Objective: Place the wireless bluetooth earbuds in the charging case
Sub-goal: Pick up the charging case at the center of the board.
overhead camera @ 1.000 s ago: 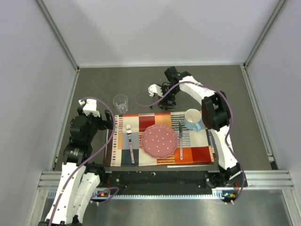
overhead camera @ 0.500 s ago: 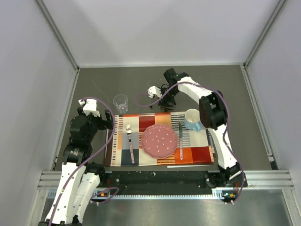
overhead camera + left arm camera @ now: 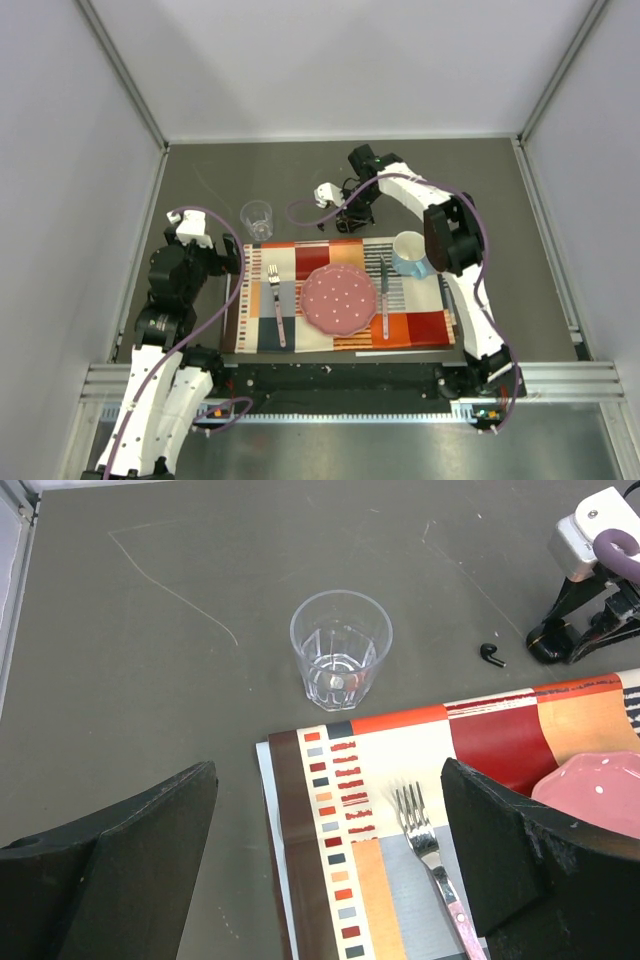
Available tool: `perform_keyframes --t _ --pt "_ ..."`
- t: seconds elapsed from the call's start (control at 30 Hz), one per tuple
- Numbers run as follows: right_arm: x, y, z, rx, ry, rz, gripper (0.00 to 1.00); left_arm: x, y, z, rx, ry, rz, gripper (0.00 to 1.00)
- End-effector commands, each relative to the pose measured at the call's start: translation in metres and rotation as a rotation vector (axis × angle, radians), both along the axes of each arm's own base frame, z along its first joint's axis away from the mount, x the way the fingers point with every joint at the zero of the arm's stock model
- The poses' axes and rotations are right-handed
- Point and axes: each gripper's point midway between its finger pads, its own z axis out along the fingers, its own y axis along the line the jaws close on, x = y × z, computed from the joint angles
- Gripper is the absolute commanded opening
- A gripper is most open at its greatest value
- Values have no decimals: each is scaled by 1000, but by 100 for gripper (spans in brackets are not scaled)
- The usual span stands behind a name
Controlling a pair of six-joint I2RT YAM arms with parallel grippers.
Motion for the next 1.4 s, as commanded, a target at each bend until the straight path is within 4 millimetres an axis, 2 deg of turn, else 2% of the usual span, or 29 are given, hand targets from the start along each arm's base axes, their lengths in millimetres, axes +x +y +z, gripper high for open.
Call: perform_keyframes --t 0.0,0.03,0.07,0.2,0.33,0.37,0.43,0.47,0.53,0.57,0.6,0.67,0.7,0.73,0.77,0.8,0.83,0.87,0.9,0.93,1.0,1.03,1.07,1.1,1.13,1.17,1.2,1.23,1.37 --pt "2 3 11 36 0 -6 20 3 2 10 4 -45 10 99" --pt "2 3 13 37 2 -11 13 4 3 8 6 -42 16 99" --pt "3 5 17 42 -4 -19 0 3 3 9 4 -44 15 99" --pt "13 12 41 87 -18 -117 0 3 3 10 -2 -44 21 99" --pt "19 21 82 175 -45 -199 0 2 -3 18 -20 -69 -12 99" --pt "19 25 103 218 -67 -202 0 0 -11 21 -32 -77 -56 99" --pt "14 29 120 251 -68 -221 0 -2 -20 31 -53 -108 -103 99" --pt "13 29 141 280 -103 -236 0 -5 -24 36 -72 -123 -127 99" --pt "8 32 163 316 -106 -296 0 -8 -28 43 -102 -135 -138 99" --pt "8 30 182 342 -143 -334 0 -11 -30 51 -141 -148 -136 99" --pt "5 30 196 370 -136 -391 0 -14 -34 56 -169 -157 -152 99" --pt "-9 31 205 390 -131 -426 0 -20 -43 74 -263 -170 -181 99" --pt "-19 29 242 461 -185 -429 0 -24 -50 80 -294 -172 -212 99" --pt "-33 32 236 463 -170 -427 0 -30 -58 92 -328 -180 -256 99" --pt "-42 32 247 491 -177 -434 0 -31 -64 97 -386 -159 -275 99" --pt "-51 29 278 561 -231 -436 0 -33 -68 102 -409 -149 -297 99" --pt "-62 27 274 567 -217 -451 0 -41 -78 113 -430 -144 -357 99" --pt "-73 28 279 591 -200 -472 0 -40 -82 113 -459 -108 -372 99" --pt "-85 24 309 661 -248 -475 0 -40 -85 116 -472 -96 -385 99" --pt "-93 20 299 655 -233 -500 0 -45 -90 124 -492 -86 -419 99" --pt "-114 22 306 685 -240 -532 0 -44 -98 123 -512 -33 -458 99" --pt "-131 17 307 701 -250 -507 0 -49 -105 128 -537 -10 -504 99" --pt "-147 23 305 697 -279 -477 0 -48 -109 126 -553 24 -529 99" --pt "-157 21 288 664 -287 -468 0 -49 -114 131 -562 16 -568 99" --pt "-168 16 298 687 -329 -460 0 -53 -122 129 -602 64 -619 99" --pt "-184 22 295 691 -327 -419 0 -53 -125 130 -619 76 -639 99" --pt "-193 22 282 670 -316 -409 0 -53 -128 132 -628 60 -664 96" --pt "-197 17 288 688 -337 -431 0 -54 -130 131 -644 72 -677 95" --pt "-214 16 276 680 -316 -463 0 -60 -139 126 -628 62 -713 96"
